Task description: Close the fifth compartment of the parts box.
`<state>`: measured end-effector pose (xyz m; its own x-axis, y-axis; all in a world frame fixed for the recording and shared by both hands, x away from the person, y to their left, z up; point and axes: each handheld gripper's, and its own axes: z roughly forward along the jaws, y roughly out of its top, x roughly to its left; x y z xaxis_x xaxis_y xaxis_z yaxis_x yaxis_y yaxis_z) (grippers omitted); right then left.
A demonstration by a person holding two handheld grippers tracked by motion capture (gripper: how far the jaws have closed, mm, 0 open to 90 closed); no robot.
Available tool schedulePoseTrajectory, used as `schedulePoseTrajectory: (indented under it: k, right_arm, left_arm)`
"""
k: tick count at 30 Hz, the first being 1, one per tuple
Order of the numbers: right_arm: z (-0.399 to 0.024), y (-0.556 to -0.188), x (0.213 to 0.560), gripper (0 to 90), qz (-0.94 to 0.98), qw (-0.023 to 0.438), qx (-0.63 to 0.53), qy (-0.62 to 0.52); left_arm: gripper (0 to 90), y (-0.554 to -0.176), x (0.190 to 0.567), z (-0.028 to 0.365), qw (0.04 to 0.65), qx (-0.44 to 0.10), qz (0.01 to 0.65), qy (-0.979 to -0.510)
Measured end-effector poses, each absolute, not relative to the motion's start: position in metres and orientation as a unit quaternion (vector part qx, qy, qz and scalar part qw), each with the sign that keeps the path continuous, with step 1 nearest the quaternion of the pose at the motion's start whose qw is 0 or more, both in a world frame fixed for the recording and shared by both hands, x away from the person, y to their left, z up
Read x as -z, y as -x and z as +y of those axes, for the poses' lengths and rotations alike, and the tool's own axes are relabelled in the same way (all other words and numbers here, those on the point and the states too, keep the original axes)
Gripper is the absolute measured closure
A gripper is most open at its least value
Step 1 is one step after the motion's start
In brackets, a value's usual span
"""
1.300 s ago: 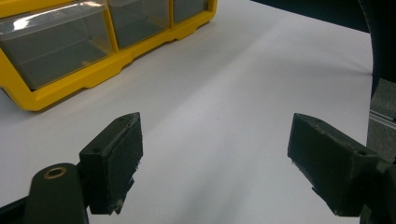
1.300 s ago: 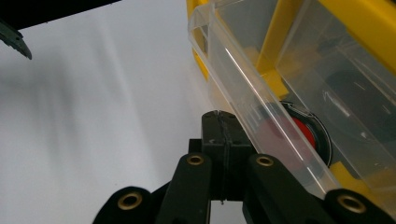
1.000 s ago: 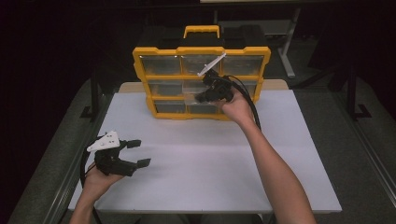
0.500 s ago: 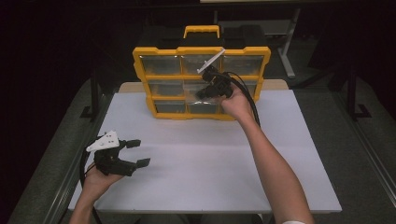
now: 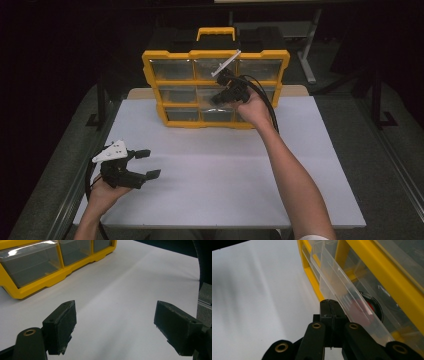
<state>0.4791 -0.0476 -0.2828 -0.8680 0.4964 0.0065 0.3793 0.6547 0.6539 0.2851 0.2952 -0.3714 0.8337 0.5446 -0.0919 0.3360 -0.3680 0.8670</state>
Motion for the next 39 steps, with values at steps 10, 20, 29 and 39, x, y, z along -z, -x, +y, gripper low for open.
schedulePoseTrajectory:
  k: [10, 20, 29, 39]
  right_arm:
    - [-0.0505, -0.4821, 0.2801, 88.9, 0.906, 0.088, -0.333, -0.246]
    - [-0.0508, -0.4840, 0.2773, 88.9, 0.908, 0.092, -0.326, -0.246]
    - [-0.0517, -0.4856, 0.2764, 88.9, 0.907, 0.097, -0.324, -0.250]
    - [-0.0534, -0.4879, 0.2757, 88.9, 0.906, 0.099, -0.322, -0.257]
  left_arm:
    - [18.2, -0.2848, 0.3714, 0.2954, 0.497, -0.105, 0.272, -0.817]
    - [18.1, -0.2847, 0.3704, 0.2966, 0.497, -0.107, 0.271, -0.818]
    - [18.1, -0.2849, 0.3704, 0.2963, 0.498, -0.107, 0.271, -0.817]
    - [18.2, -0.2848, 0.3701, 0.2968, 0.499, -0.107, 0.272, -0.816]
